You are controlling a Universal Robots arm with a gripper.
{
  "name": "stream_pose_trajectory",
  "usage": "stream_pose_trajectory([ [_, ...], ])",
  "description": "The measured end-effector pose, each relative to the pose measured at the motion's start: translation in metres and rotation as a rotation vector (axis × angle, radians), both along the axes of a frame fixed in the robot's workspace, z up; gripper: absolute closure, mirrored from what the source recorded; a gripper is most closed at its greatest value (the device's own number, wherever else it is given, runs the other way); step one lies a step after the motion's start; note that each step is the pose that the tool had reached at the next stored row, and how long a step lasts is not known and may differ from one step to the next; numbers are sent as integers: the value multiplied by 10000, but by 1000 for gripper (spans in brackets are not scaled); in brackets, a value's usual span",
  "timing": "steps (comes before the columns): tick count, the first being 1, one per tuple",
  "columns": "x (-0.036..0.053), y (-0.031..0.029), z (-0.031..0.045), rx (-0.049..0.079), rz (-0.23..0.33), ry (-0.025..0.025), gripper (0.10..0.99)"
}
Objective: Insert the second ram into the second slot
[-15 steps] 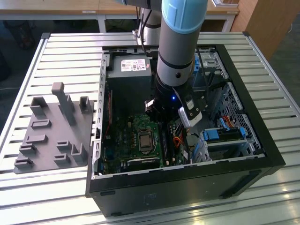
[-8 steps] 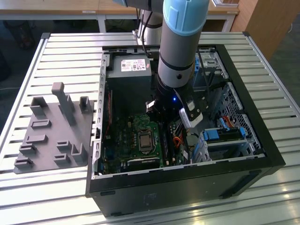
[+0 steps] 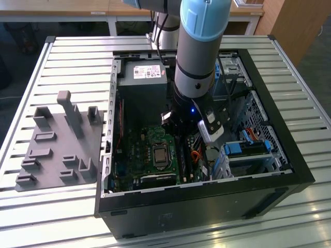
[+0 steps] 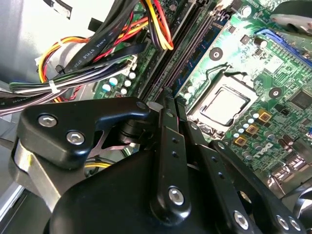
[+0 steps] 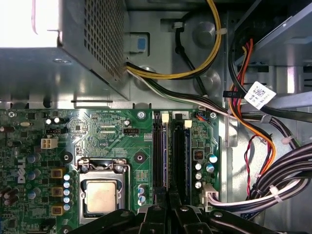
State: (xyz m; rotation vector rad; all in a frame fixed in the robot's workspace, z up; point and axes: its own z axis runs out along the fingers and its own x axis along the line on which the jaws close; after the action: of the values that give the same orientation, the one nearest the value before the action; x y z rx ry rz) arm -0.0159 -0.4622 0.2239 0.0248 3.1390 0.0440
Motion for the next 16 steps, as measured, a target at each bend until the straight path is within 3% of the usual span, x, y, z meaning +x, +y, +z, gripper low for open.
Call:
stream_pose_trajectory([
  [16, 3, -9, -48, -23, 0, 23, 953],
])
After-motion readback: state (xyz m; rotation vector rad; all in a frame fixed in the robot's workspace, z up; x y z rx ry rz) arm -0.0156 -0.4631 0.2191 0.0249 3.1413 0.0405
